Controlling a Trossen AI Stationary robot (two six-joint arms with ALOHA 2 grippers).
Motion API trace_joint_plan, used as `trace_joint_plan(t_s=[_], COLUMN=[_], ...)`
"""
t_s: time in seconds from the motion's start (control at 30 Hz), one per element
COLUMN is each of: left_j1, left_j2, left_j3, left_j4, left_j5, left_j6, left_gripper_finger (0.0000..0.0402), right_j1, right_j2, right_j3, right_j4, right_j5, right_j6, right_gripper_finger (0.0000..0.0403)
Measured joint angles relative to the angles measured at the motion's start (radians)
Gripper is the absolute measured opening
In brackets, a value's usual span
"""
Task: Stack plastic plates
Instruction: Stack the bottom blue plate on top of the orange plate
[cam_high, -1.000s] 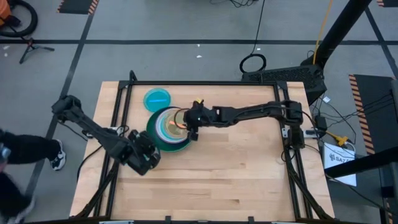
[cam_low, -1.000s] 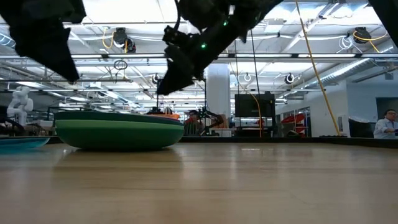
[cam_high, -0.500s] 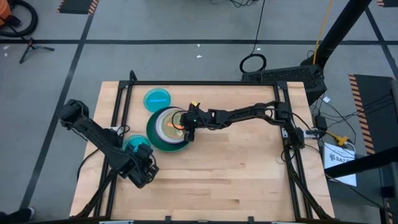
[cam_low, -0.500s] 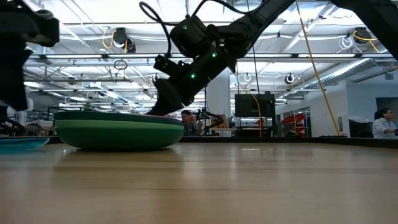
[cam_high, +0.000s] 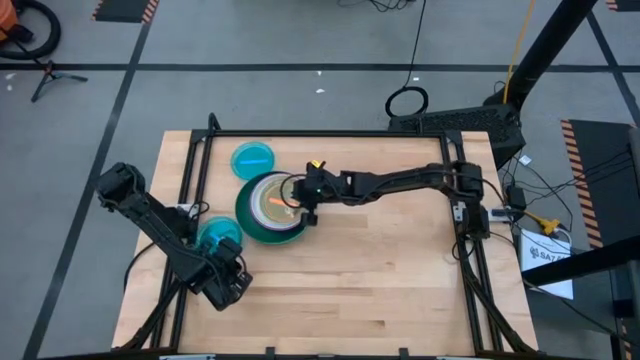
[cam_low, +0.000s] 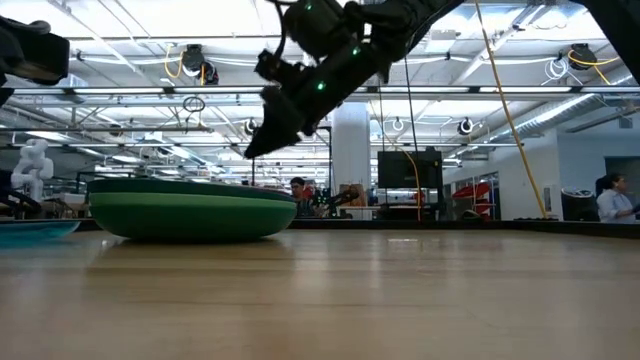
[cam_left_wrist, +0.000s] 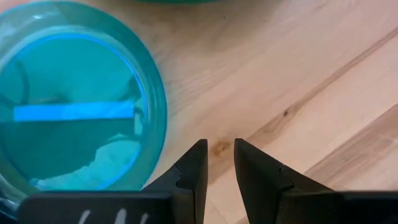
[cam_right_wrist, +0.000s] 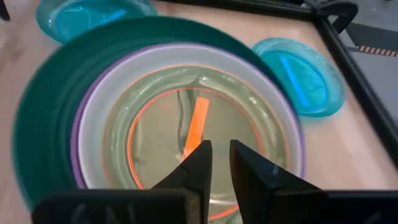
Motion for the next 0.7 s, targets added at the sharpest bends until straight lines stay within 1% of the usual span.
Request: trace_joint_plan(t_s=[0.1, 0.3, 0.47, 0.7], left_j1=[0.0, 0.0, 0.003, 0.003], left_j2=[0.0, 0.002, 0.052, 0.139], left_j3=[0.0, 0.0, 0.0, 0.0], left_j4=[0.007, 0.009, -0.028, -0.026], left_j5=[0.031, 0.034, 0.034, 0.037], left_j6=[-0.002, -0.006, -0.033, -0.005], left_gripper_finger=[0.0085, 0.0091, 0.012, 0.0168], right_j1=[0.007, 0.034, 0.061, 0.08], right_j2=[-0.038, -0.079, -0.08, -0.083], right_j3=[0.0, 0.0, 0.0, 0.0], right_j4=[-0.044, -0.061, -0.101, -0.165], right_j5=[0.0, 0.0, 0.0, 0.001], right_j6=[-0.013, -0.019, -0.023, -0.035], right_gripper_finger=[0.005, 0.005, 0.005, 0.005])
